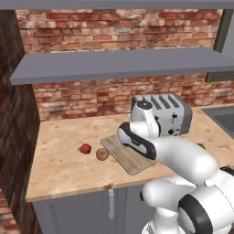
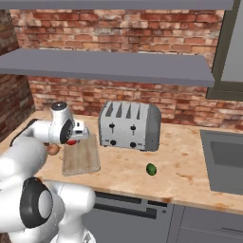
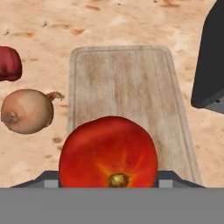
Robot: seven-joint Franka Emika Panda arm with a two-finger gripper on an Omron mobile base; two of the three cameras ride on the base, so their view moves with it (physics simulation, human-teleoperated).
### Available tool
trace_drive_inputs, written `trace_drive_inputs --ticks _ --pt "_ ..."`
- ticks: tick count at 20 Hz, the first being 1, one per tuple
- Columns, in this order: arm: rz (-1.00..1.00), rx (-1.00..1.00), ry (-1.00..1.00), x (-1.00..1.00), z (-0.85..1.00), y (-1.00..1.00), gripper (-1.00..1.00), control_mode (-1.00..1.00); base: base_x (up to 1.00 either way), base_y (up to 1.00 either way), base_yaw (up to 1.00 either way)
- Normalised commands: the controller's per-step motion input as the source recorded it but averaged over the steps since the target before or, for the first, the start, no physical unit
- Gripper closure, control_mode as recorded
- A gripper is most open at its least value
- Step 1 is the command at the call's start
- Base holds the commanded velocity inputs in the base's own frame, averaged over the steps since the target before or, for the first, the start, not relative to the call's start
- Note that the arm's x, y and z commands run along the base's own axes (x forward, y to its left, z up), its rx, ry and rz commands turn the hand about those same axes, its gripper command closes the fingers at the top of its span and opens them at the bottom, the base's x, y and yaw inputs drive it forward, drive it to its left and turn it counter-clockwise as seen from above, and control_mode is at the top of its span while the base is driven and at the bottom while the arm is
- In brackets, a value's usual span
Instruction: Place the avocado, onion, tomato, and bell pepper on the cutting board.
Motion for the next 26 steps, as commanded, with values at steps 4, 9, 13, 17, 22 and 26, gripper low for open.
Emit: trace_drive_inputs --ticks 4,9,13,17,22,26 --pt "0.0 -0.01 0.04 0.35 -0.17 0.11 1.0 -1.0 0.0 0.0 0.0" --pt "0.0 -0.02 0.03 0.25 -0.24 0.16 1.0 -1.0 0.0 0.0 0.0" --pt "0.0 -0.03 0.0 0.14 -0.18 0.17 1.0 -1.0 0.0 0.0 0.0" --pt "0.0 -0.03 0.0 0.06 -0.31 0.13 1.0 -1.0 0.0 0.0 0.0" --pt "0.0 -0.01 0.01 0.0 -0.4 0.02 1.0 -1.0 0.0 0.0 0.0" --pt "0.0 0.0 0.0 0.03 -0.25 0.0 1.0 -1.0 0.0 0.0 0.0"
